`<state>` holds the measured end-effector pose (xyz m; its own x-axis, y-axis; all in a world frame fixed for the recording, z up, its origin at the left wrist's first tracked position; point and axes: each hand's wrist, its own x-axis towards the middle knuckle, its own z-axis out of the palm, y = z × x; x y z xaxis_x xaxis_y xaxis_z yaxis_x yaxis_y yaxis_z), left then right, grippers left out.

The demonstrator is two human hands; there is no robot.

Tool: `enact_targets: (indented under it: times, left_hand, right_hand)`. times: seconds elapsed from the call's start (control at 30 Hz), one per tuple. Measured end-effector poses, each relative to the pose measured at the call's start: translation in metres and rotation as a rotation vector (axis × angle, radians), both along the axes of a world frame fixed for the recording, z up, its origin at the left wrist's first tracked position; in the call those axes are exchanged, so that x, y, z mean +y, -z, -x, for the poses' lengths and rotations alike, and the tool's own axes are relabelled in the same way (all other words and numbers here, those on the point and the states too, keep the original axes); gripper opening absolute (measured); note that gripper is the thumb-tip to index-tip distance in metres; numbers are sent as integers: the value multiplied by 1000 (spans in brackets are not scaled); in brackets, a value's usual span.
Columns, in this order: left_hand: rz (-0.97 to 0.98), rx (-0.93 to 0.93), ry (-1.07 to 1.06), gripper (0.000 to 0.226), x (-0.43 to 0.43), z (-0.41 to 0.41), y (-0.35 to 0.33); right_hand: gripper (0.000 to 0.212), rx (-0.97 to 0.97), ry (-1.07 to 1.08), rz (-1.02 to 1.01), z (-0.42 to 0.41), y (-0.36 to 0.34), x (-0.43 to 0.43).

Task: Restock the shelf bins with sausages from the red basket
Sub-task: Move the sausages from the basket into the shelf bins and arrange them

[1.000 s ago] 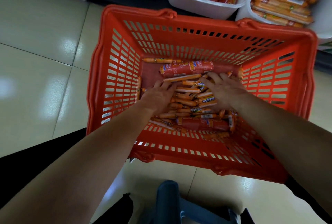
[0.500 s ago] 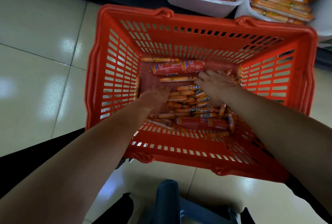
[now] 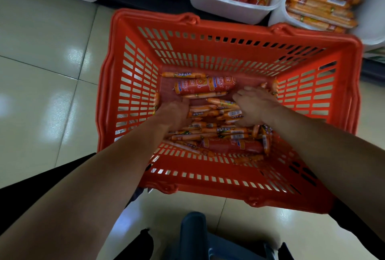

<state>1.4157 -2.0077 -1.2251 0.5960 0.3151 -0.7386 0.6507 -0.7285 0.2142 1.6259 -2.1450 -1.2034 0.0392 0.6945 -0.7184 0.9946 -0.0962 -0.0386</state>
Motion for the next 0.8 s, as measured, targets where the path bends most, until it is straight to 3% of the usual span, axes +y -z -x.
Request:
enact_targets:
  times: [0.23,0.43,0.67,0.8]
  left_hand:
    - [99,57,-102,60,4,-1,0]
    - [210,48,-183,64,9,-1,-1]
    - [207,-75,-139,69,13,-3,-22]
    - [251,-13,-222,69,6,-5,-25]
  right_hand:
    - [75,63,175,56,0,6,7]
    - [52,130,232,66,-2,9,7]
    - [55,330,529,30,4,16,-17]
    - [48,323,624,76,5,15,-22]
